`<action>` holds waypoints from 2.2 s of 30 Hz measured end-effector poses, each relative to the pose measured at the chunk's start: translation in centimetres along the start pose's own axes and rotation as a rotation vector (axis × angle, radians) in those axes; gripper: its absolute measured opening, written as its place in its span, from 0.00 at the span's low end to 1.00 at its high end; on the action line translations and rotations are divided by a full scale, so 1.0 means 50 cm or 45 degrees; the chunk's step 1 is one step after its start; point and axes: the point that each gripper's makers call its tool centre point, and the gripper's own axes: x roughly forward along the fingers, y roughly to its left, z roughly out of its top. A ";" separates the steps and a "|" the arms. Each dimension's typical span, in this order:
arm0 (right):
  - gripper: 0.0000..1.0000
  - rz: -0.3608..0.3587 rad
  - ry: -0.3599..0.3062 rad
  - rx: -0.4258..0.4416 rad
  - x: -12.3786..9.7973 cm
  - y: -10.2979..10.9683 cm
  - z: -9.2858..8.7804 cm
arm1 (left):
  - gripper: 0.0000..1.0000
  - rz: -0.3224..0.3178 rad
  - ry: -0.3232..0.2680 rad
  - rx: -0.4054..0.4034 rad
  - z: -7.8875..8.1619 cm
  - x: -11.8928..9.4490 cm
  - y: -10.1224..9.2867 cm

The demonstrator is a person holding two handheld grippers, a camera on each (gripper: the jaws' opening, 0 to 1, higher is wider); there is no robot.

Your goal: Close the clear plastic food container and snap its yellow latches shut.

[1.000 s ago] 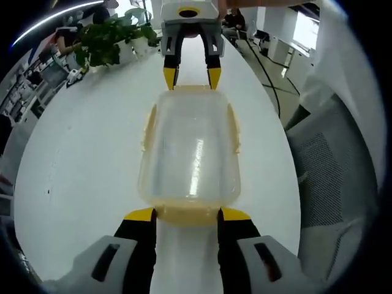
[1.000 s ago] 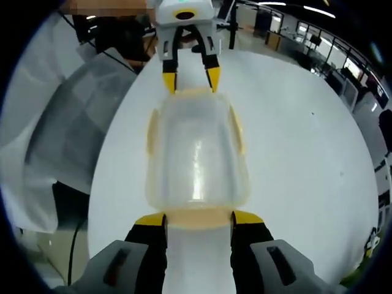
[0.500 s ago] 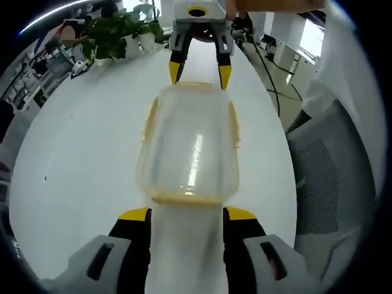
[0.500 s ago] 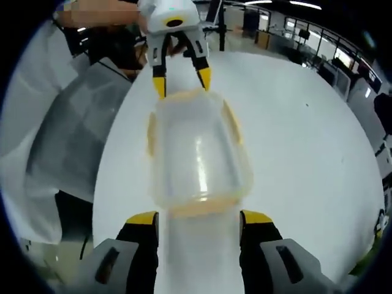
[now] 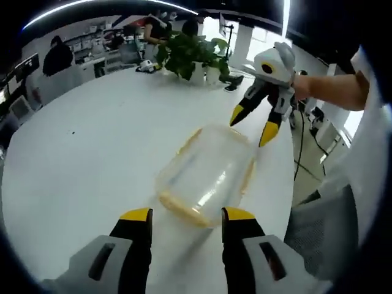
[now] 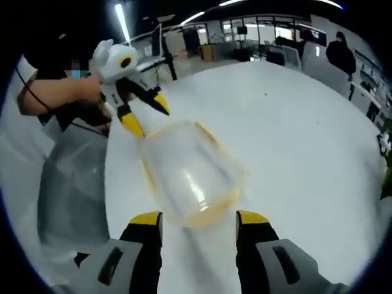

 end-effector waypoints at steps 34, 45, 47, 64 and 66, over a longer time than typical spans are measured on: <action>0.40 -0.230 -0.179 0.708 0.050 -0.032 0.012 | 0.41 0.150 -0.053 -0.622 -0.023 0.057 -0.018; 0.35 -0.251 -0.187 0.732 0.053 -0.032 0.014 | 0.33 0.140 -0.048 -0.634 -0.020 0.054 -0.027; 0.31 -0.244 -0.189 0.730 0.045 -0.044 0.034 | 0.32 0.118 -0.024 -0.667 -0.023 0.066 -0.029; 0.34 -0.356 -0.242 0.833 0.043 -0.017 0.016 | 0.35 0.101 -0.038 -0.601 -0.019 0.061 -0.017; 0.35 -0.369 -0.245 0.819 0.043 -0.015 0.016 | 0.36 0.098 -0.036 -0.602 -0.019 0.061 -0.016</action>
